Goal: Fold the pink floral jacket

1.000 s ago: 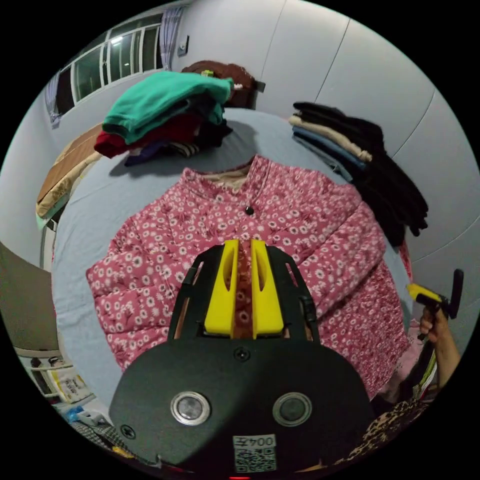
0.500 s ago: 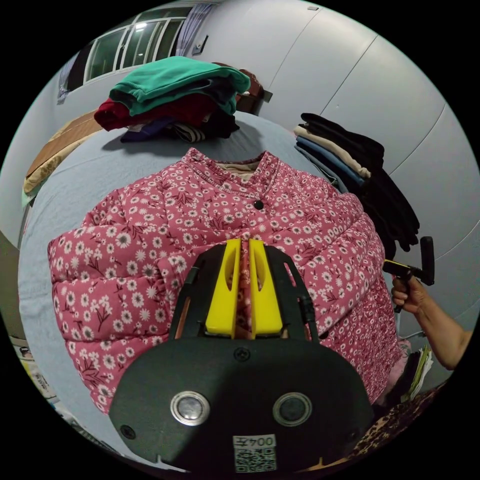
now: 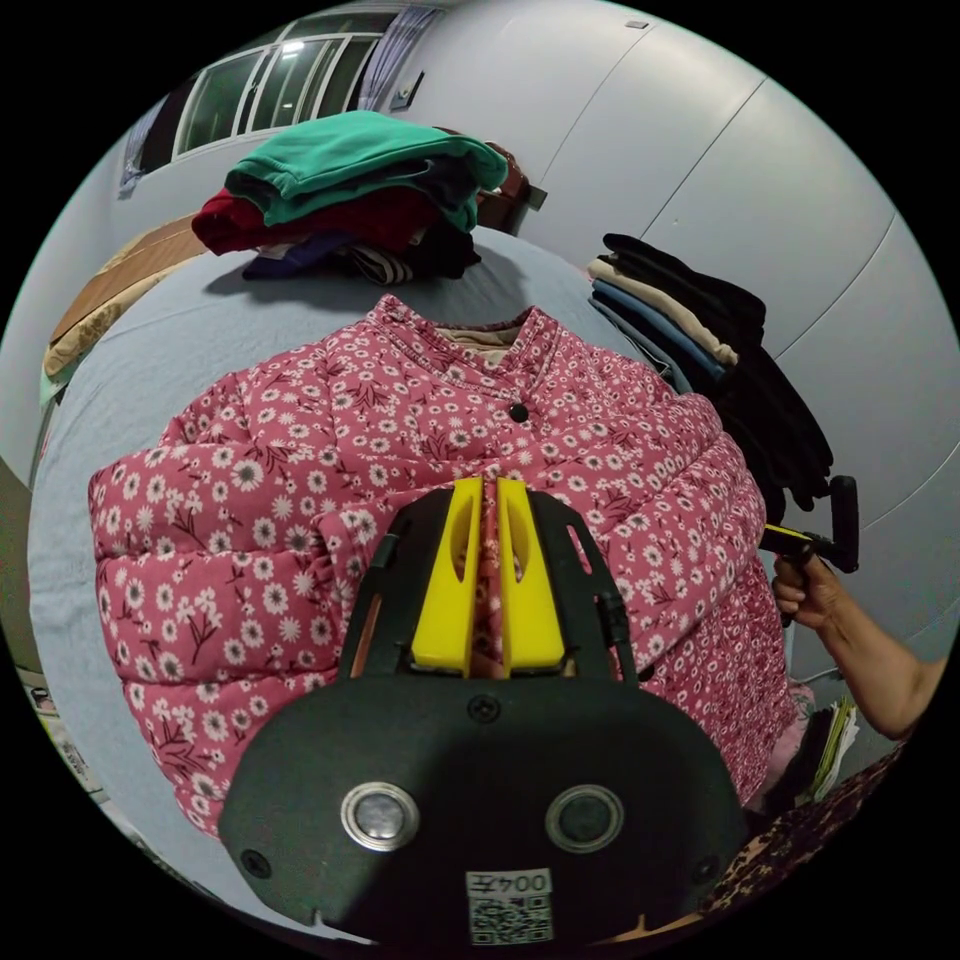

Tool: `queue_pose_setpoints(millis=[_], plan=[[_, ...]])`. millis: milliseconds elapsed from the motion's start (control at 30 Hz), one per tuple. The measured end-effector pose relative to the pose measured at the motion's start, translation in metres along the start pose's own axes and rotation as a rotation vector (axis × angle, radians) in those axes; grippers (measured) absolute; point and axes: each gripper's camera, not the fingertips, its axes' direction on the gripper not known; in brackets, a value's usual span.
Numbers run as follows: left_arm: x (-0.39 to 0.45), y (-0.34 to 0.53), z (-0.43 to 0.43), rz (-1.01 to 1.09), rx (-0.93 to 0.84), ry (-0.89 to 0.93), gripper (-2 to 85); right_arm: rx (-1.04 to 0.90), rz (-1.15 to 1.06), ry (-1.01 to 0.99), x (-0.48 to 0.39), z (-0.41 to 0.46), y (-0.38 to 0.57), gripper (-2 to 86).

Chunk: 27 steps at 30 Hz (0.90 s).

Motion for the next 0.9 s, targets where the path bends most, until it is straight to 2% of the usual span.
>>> queue_pose_setpoints(millis=[67,133,333,400,533,633,733,900], plan=[[0.000,0.002,-0.001,0.004,0.003,-0.007,1.2,0.063,-0.073,0.047,-0.026,-0.017,-0.006,6.0],[-0.001,0.004,-0.001,0.007,0.008,-0.007,1.3,0.173,-0.161,0.195,-0.052,-0.047,-0.008,4.7],[-0.001,0.009,-0.003,0.024,0.016,-0.022,1.4,-0.061,-0.193,0.392,-0.034,0.015,-0.003,3.0],[-0.001,0.011,-0.003,0.024,0.017,-0.022,1.5,-0.014,-0.159,0.369,-0.035,0.015,-0.002,3.1],[-0.002,0.014,-0.005,0.025,0.017,-0.024,1.8,-0.058,-0.078,0.304,-0.037,0.002,-0.010,4.0],[-0.003,0.017,-0.006,0.026,0.018,-0.025,1.9,0.066,0.011,0.340,-0.048,-0.031,-0.008,4.5],[-0.003,0.020,-0.007,0.026,0.017,-0.027,2.0,0.189,-0.019,0.277,-0.083,-0.042,-0.022,7.8],[0.000,0.026,-0.011,0.040,0.021,-0.047,2.5,0.158,-0.139,0.234,-0.144,0.002,-0.063,13.6]])
